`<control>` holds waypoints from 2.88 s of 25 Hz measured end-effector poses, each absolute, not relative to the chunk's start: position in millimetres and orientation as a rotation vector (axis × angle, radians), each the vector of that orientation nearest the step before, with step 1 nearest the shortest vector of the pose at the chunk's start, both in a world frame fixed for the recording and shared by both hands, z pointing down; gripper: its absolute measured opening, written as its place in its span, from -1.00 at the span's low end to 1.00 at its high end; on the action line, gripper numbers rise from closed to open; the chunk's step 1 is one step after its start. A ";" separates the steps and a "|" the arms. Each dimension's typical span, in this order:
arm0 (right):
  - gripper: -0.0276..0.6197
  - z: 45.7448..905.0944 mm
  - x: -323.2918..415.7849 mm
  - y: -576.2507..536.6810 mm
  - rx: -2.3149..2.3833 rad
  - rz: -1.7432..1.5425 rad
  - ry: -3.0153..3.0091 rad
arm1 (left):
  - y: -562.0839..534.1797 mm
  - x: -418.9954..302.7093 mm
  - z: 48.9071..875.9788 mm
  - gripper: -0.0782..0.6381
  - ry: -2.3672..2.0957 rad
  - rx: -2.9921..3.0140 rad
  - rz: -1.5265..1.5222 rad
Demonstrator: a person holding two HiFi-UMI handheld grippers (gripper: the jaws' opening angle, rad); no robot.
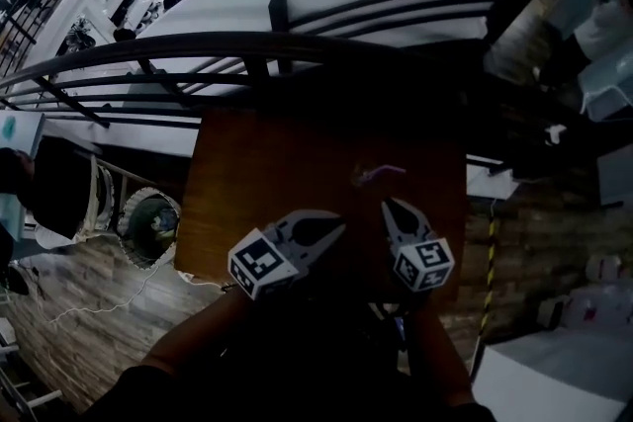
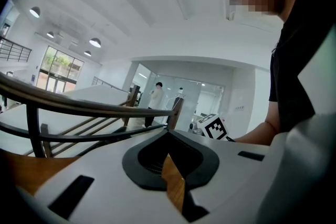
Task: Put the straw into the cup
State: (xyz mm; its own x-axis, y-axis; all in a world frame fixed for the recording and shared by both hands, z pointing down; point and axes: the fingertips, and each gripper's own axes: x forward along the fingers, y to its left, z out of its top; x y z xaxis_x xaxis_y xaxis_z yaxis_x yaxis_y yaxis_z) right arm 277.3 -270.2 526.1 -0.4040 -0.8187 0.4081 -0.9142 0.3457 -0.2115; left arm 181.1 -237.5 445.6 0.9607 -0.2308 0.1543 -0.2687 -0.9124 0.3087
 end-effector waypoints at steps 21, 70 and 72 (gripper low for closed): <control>-0.88 454.2 195.0 -193.8 1.687 0.554 -2.434 | -188.1 126.1 435.2 -0.75 -0.076 2.799 0.169; -0.88 413.6 266.6 56.5 1.386 0.479 -2.729 | 71.4 186.2 398.3 -0.75 -0.463 2.830 0.179; -0.88 414.2 248.4 66.7 1.392 0.478 -2.722 | 81.1 170.4 396.7 -0.75 -0.448 2.836 0.174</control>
State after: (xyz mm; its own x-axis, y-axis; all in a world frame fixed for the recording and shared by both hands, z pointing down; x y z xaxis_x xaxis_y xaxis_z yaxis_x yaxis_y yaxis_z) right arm 248.4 66.7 414.2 -0.5946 -0.7835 0.1804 -0.7981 0.5479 -0.2507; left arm 170.4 81.1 396.7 0.9451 -0.2857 0.1584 -0.3176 -0.9173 0.2402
